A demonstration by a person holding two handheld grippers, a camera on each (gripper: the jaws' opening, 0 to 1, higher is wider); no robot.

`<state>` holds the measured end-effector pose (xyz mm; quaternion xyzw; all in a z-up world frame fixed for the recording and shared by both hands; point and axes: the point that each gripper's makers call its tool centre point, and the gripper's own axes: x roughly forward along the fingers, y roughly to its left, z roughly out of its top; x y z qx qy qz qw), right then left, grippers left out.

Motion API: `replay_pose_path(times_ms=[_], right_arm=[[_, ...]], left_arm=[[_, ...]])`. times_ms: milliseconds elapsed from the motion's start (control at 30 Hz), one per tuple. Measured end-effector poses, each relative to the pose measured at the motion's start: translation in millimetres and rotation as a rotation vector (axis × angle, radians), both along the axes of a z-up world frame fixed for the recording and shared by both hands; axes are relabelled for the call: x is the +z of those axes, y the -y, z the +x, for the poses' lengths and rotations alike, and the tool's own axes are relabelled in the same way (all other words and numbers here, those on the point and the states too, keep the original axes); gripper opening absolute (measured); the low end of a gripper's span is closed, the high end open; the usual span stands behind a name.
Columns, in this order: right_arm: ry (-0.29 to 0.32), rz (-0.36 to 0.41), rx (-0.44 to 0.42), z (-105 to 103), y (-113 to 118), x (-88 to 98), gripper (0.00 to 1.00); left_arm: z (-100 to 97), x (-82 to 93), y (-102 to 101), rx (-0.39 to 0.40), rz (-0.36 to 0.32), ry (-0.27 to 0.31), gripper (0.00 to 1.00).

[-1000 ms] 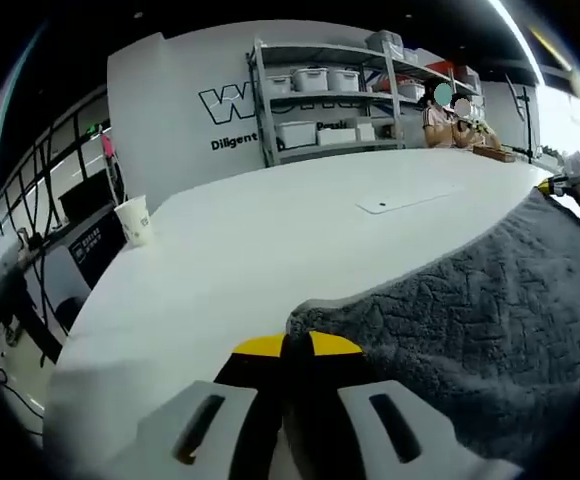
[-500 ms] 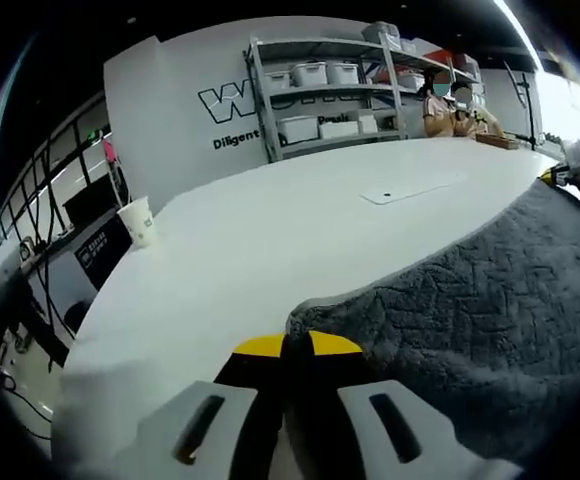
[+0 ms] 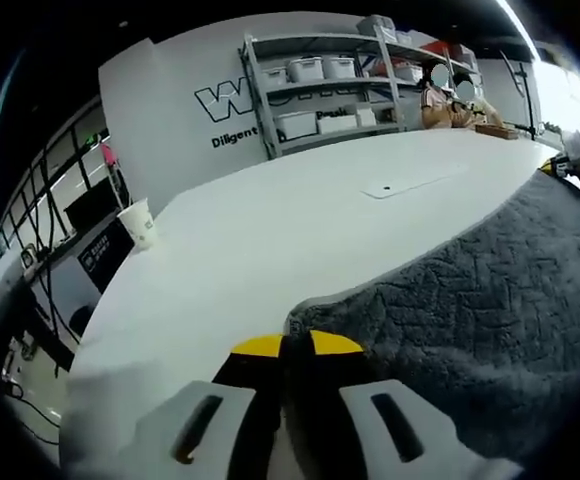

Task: Open the folded towel by lifting each exposed corner and separating the folded layers until the towel lies flat within the target outline without major curled edges

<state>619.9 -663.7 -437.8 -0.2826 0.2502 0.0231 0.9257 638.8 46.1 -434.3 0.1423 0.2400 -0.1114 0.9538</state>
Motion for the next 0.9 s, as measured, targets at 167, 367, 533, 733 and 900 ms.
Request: replay_pose_path(times_ms=[167, 367, 533, 733, 900], right_arm=[[0.029, -0.016, -0.042, 0, 8, 6.5, 0.12], [0.061, 0.042, -0.137, -6, 24, 14.3, 0.34], [0.076, 0.05, -0.207, -14, 37, 20.9, 0.56], [0.078, 0.083, -0.277, -24, 50, 26.5, 0.78], [0.073, 0.165, -0.298, -33, 48, 30.8, 0.86]], left_arm=[[2.1, 1.8, -6, 0.025, -0.018, 0.007, 0.18], [-0.4, 9.2, -13, 0.062, -0.053, 0.013, 0.31], [-4.4, 21.3, -14, 0.076, -0.124, 0.034, 0.47], [-8.5, 22.7, -6, 0.066, -0.186, 0.014, 0.71], [-14.6, 18.0, 4, 0.039, -0.224, -0.026, 0.92]])
